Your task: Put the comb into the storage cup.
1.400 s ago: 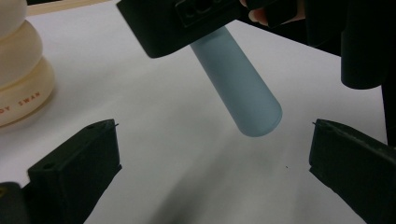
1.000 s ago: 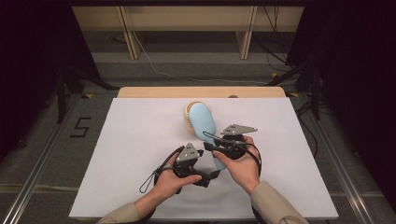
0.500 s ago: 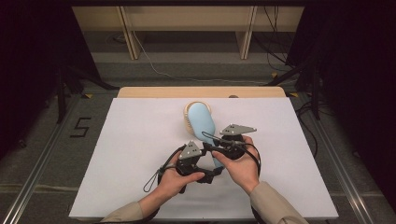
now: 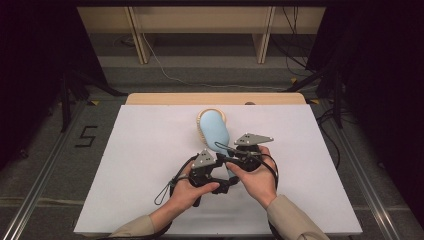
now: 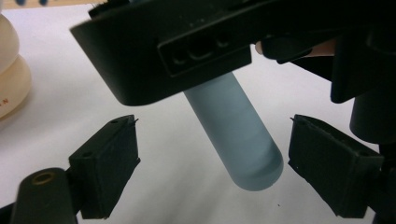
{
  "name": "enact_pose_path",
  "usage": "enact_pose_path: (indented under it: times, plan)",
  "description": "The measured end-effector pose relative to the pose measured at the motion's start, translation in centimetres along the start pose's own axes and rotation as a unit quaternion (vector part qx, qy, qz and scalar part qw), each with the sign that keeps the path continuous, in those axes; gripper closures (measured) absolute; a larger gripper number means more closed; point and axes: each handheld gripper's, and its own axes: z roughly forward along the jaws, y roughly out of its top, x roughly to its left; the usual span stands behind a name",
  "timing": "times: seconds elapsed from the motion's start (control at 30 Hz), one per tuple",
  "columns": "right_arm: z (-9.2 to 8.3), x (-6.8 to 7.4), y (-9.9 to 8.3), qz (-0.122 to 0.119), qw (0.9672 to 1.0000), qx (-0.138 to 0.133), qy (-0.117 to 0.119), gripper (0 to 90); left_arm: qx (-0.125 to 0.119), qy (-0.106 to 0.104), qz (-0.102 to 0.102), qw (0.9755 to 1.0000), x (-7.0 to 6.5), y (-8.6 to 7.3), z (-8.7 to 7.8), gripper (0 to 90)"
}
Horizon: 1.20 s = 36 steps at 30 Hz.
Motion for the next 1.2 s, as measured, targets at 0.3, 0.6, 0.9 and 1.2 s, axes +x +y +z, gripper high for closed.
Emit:
enact_pose_path:
  times: [0.3, 0.6, 0.9, 1.2]
  plan:
    - [-0.03, 0.05, 0.04, -0.001, 1.0, -0.003, 0.0, 70.4, -0.001, -0.005, -0.014, 0.9999, -0.01, -0.12, 0.15, 20.2]
    - [-0.12, 0.07, 0.09, -0.002, 1.0, -0.006, -0.003, 70.4, -0.008, -0.004, -0.019, 0.9998, 0.07, 0.06, 0.01, 24.4]
    - [-0.06, 0.15, 0.07, -0.002, 1.0, -0.005, -0.001, 70.4, -0.016, -0.002, -0.025, 0.9996, 0.03, 0.08, 0.09, 28.9]
    - [-0.04, 0.2, 0.06, -0.004, 1.0, -0.007, -0.002, 70.4, -0.02, -0.01, -0.025, 0.9994, -0.05, 0.06, 0.14, 37.5]
